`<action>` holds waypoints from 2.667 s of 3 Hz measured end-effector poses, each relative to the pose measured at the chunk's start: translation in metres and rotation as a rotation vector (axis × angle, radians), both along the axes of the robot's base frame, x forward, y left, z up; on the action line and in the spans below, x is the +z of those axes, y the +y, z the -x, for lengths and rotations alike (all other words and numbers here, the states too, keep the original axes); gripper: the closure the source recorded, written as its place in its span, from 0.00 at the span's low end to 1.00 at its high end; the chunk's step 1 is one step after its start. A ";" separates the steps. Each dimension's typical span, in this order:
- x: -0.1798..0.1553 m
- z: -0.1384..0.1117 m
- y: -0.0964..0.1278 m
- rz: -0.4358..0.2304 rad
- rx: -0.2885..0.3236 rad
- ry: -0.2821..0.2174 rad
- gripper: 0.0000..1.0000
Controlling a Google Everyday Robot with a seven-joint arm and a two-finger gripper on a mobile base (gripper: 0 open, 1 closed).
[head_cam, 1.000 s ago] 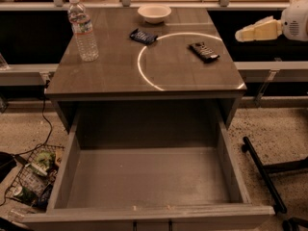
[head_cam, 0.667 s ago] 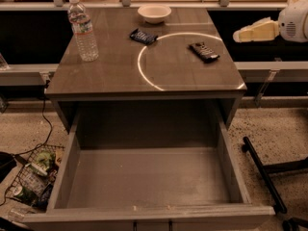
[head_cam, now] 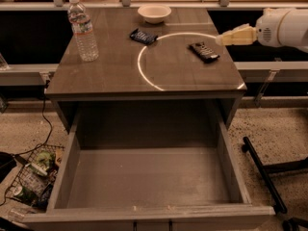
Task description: Place rxbar chocolate into top drawer
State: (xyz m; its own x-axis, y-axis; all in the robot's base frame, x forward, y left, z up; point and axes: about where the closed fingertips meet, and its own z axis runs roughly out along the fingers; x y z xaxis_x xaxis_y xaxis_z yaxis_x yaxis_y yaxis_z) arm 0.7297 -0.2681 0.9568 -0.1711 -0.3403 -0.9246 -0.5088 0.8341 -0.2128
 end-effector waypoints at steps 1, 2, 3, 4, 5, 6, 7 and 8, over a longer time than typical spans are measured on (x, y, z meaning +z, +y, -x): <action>-0.017 -0.015 0.014 -0.024 0.026 0.014 0.00; -0.038 -0.031 0.024 -0.038 0.062 0.006 0.00; -0.052 -0.042 0.029 -0.054 0.088 -0.009 0.00; -0.066 -0.054 0.035 -0.080 0.114 -0.013 0.00; -0.075 -0.061 0.042 -0.095 0.133 -0.007 0.00; -0.086 -0.065 0.050 -0.107 0.150 0.017 0.00; -0.099 -0.063 0.060 -0.128 0.169 0.045 0.00; -0.107 -0.061 0.067 -0.145 0.184 0.060 0.00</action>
Offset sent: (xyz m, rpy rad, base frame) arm 0.0398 0.0253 -0.0487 0.0350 0.0003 0.0749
